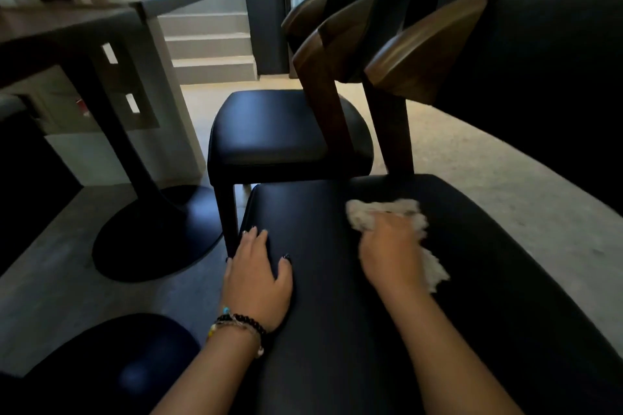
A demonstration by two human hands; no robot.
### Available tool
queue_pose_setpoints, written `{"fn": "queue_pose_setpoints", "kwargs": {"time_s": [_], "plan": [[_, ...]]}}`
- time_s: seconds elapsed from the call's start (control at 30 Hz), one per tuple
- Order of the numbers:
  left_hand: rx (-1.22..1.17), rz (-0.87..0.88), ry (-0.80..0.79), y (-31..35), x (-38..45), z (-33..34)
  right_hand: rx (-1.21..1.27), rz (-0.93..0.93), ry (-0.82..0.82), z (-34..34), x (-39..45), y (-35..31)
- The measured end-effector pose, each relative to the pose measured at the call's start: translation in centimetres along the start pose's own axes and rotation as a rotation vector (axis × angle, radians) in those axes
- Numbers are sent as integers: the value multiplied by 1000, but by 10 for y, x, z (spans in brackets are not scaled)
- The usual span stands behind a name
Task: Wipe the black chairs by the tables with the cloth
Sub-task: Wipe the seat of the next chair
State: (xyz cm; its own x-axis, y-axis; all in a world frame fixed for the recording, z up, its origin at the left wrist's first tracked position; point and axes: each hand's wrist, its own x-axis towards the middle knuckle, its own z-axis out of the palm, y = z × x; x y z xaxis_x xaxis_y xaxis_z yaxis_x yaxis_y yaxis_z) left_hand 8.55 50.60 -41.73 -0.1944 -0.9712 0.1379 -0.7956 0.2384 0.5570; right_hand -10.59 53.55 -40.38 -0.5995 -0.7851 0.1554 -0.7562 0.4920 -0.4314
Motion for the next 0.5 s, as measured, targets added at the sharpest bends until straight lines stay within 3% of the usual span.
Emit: {"fn": "queue_pose_setpoints", "kwargs": {"time_s": [0.07, 0.13, 0.17, 0.27, 0.33, 0.4, 0.5], "plan": [[-11, 1, 5, -2, 1, 1, 101, -290, -11, 19, -27, -32], [-51, 1, 15, -2, 1, 1, 147, -426, -38, 24, -37, -39], [-75, -1, 22, -3, 1, 1, 148, -354, -63, 22, -25, -35], [-126, -7, 42, -5, 0, 2, 174, 306, -182, 1, 39, -5], [-140, -5, 54, -5, -1, 3, 52, 441, -105, -13, 67, 17], [-131, -7, 64, -5, -1, 4, -69, 353, -22, -6, 73, 11], [-135, -41, 88, -6, -1, 5, -3, -53, 11, 26, 49, -41]]}}
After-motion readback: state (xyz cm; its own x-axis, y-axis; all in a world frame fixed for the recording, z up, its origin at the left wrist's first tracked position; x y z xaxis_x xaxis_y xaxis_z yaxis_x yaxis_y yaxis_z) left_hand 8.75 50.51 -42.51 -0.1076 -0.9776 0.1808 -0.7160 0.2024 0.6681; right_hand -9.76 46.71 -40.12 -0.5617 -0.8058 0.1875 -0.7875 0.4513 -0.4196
